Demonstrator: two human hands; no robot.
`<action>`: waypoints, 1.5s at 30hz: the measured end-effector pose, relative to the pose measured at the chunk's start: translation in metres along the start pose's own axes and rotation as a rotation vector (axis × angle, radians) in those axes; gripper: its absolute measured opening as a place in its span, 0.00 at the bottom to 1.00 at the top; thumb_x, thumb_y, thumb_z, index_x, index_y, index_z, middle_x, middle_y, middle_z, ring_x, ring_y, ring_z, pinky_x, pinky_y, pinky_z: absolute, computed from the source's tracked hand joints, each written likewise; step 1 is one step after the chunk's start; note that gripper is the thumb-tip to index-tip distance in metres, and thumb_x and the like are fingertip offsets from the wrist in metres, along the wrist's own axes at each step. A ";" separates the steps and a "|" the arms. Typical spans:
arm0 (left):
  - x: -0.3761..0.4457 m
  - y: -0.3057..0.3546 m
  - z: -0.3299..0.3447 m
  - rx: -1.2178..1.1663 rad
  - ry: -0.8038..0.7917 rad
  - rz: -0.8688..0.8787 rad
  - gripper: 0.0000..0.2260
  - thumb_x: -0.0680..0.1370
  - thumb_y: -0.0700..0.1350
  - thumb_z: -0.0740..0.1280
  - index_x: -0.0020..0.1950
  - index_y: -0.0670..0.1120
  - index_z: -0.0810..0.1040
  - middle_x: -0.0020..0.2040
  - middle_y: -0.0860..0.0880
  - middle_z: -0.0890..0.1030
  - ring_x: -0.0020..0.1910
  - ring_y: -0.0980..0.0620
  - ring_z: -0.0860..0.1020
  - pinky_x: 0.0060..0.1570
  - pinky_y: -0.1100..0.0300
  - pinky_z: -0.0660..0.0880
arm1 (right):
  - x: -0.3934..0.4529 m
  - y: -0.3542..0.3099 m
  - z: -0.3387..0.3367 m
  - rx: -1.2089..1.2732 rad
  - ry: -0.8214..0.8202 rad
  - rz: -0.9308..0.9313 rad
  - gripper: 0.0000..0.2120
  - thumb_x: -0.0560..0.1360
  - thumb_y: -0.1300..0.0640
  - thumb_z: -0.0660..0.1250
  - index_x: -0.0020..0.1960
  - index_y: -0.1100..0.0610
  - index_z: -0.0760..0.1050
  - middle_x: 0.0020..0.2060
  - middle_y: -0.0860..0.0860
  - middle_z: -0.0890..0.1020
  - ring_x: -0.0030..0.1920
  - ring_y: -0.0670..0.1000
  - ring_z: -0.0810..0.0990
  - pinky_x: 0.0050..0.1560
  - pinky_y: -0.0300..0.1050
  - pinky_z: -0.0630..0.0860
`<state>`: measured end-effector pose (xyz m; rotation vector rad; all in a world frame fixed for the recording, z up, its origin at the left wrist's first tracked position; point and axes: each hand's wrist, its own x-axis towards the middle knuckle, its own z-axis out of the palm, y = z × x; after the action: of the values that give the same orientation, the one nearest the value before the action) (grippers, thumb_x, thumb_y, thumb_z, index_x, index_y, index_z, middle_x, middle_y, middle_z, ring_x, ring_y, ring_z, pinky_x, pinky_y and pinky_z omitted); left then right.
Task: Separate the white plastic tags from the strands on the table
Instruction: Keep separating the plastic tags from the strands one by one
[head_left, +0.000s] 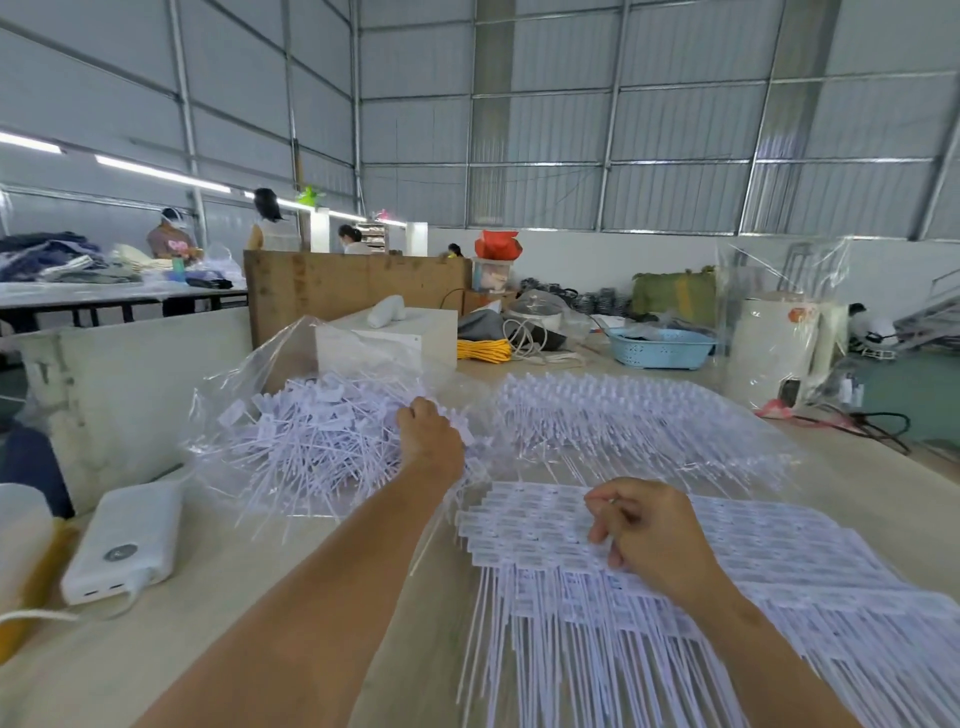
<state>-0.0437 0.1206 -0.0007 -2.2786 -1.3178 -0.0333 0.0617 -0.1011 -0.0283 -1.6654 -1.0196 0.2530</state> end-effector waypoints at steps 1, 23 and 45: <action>-0.002 0.001 0.001 0.025 -0.029 -0.019 0.18 0.79 0.48 0.56 0.68 0.46 0.68 0.64 0.43 0.69 0.62 0.43 0.66 0.56 0.50 0.64 | 0.000 0.000 0.000 -0.008 0.000 0.003 0.14 0.76 0.66 0.64 0.36 0.53 0.80 0.28 0.53 0.82 0.20 0.49 0.75 0.22 0.38 0.70; -0.105 0.047 -0.060 -1.238 -0.106 0.735 0.14 0.69 0.57 0.74 0.43 0.47 0.81 0.38 0.46 0.81 0.34 0.56 0.76 0.38 0.58 0.74 | 0.003 0.008 -0.055 -0.165 0.089 0.091 0.11 0.74 0.64 0.67 0.36 0.53 0.77 0.27 0.49 0.79 0.22 0.39 0.74 0.25 0.32 0.71; -0.129 0.083 -0.064 -1.474 -0.284 0.696 0.10 0.77 0.46 0.69 0.38 0.43 0.77 0.32 0.45 0.73 0.29 0.51 0.70 0.29 0.67 0.67 | -0.019 -0.032 -0.113 -0.638 -0.542 0.241 0.10 0.67 0.56 0.76 0.47 0.51 0.80 0.40 0.47 0.81 0.43 0.47 0.77 0.52 0.43 0.71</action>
<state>-0.0299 -0.0441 -0.0124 -3.9720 -0.4153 -0.6400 0.1057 -0.1919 0.0347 -2.3795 -1.3936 0.6093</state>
